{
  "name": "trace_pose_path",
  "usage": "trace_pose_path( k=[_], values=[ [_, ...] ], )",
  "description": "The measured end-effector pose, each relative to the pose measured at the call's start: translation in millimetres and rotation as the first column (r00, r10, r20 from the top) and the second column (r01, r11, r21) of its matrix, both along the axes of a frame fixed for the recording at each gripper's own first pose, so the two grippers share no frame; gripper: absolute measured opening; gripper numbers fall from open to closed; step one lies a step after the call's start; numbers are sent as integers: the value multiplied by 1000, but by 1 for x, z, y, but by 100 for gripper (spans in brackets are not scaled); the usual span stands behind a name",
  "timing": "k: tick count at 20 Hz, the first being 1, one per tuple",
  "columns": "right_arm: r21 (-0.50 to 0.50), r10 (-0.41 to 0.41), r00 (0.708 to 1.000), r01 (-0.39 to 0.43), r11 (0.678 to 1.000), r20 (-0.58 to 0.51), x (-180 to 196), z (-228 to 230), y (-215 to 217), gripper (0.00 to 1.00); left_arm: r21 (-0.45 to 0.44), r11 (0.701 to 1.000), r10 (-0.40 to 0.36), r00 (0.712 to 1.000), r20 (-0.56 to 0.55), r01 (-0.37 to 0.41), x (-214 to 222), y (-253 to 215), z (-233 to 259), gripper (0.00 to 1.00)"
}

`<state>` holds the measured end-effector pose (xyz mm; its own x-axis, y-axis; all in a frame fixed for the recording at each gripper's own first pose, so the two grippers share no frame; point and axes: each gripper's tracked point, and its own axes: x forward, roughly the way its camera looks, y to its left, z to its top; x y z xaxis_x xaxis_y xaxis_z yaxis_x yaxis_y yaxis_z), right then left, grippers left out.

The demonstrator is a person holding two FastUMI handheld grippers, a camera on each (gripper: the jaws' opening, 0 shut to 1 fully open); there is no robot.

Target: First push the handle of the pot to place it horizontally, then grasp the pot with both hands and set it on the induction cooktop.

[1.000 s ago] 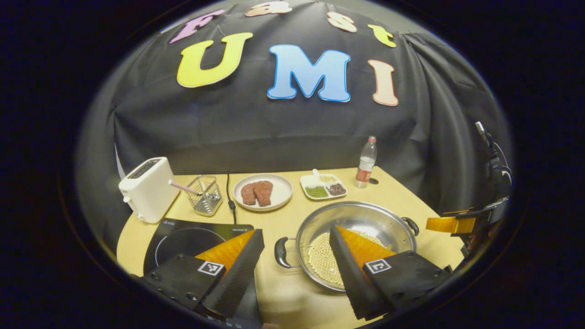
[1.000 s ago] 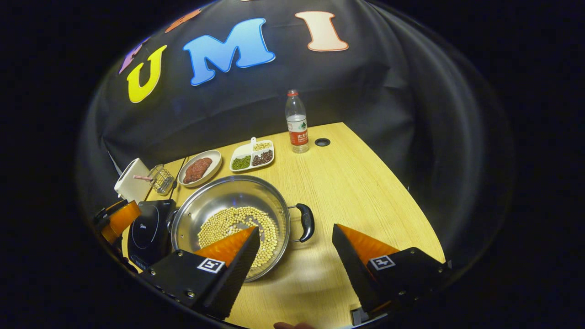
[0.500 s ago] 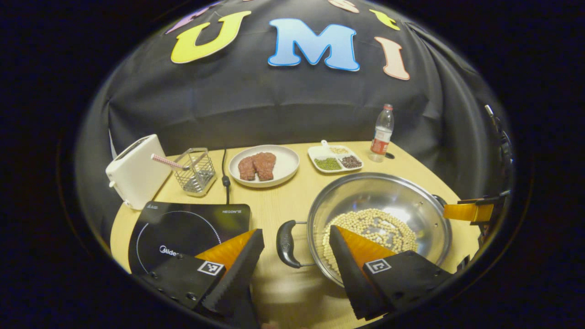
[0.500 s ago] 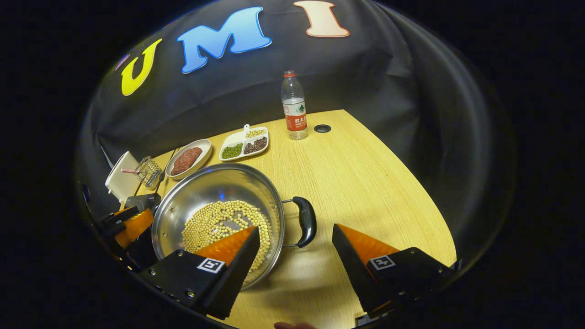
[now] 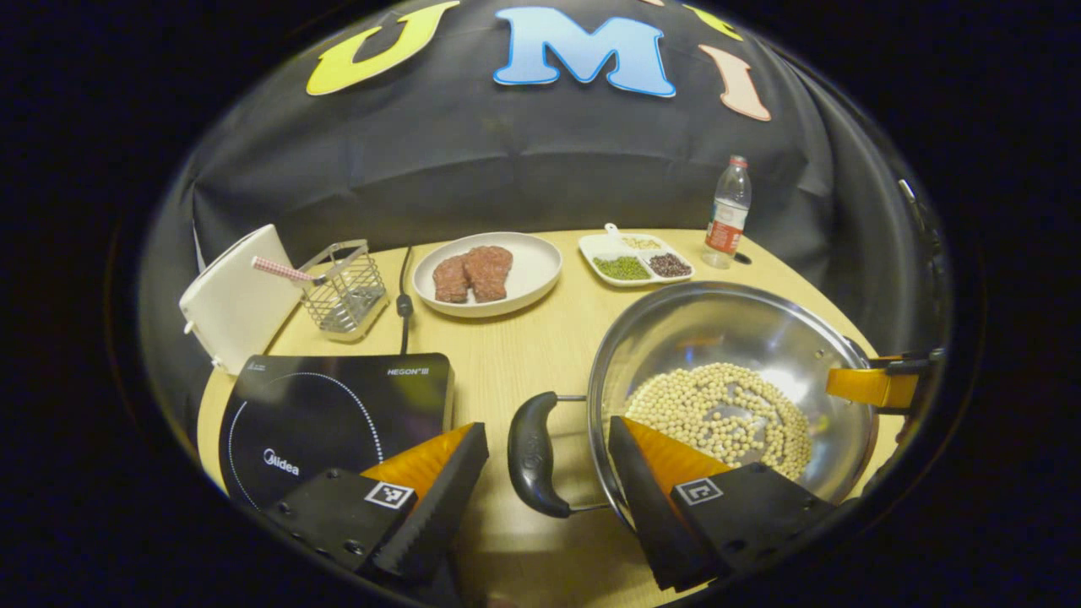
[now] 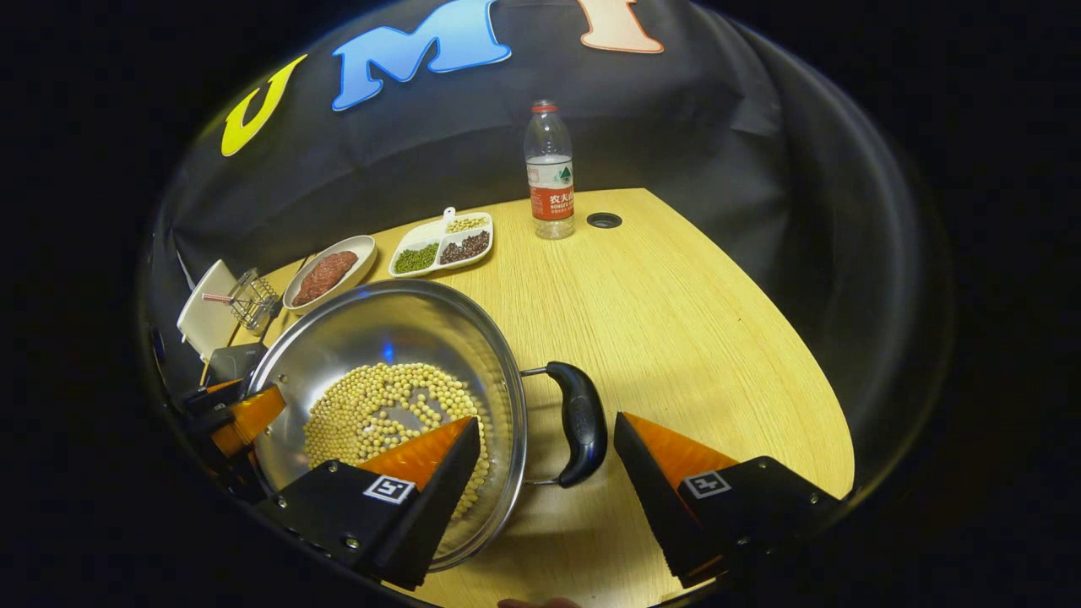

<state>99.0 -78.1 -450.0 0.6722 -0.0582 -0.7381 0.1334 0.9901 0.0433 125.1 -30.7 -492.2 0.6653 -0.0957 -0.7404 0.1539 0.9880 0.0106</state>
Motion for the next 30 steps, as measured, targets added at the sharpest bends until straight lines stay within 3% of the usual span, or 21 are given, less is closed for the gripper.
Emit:
trace_pose_path(
  k=[4,5,7,10,13,15,16,17,19,22,24,25,29,30],
  values=[
    [-19,-17,1000,16,1000,-19,3,-13,-5,97,0,1000,-13,1000,-2,13,0,-7,-8,100],
    [-16,-17,1000,16,1000,-24,6,-15,-5,89,-1,1000,-20,1000,1,20,2,-10,-8,95],
    [-7,-17,1000,17,1000,-20,10,-18,-1,83,23,999,-27,1000,10,27,3,-8,-8,82],
    [-14,-2,1000,2,1000,-21,11,-18,2,76,22,1000,-13,1000,11,13,4,-8,-9,81],
    [-3,-6,1000,6,1000,-15,12,-16,2,75,32,999,-4,1000,9,4,5,-8,-7,78],
    [-2,-10,1000,10,1000,-18,12,-17,3,67,37,999,-7,1000,4,7,5,-7,-8,76],
    [-8,-9,1000,9,1000,-22,11,-17,3,72,32,999,-2,1000,2,2,5,-8,-8,76],
    [-9,-11,1000,11,1000,-22,10,-16,3,67,27,1000,0,1000,-2,0,4,-7,-7,78],
    [1,-21,999,21,1000,-32,9,-17,4,72,24,1000,4,1000,-1,-4,5,-8,-4,70],
    [-16,-5,999,5,1000,-37,7,-16,4,72,37,999,-1,1000,1,0,4,-8,-3,77],
    [-22,4,999,-5,1000,-41,4,-14,5,72,37,999,7,1000,2,-7,4,-7,-1,77],
    [-22,8,999,-9,1000,-41,2,-11,6,72,41,999,6,1000,9,-6,5,-7,2,70],
    [-20,1,999,-2,1000,-45,-1,-2,6,72,39,999,1,1000,19,-2,4,-5,9,77],
    [-22,4,999,-5,1000,-44,-2,2,7,72,38,999,3,1000,24,-3,4,-4,14,74]
  ],
)
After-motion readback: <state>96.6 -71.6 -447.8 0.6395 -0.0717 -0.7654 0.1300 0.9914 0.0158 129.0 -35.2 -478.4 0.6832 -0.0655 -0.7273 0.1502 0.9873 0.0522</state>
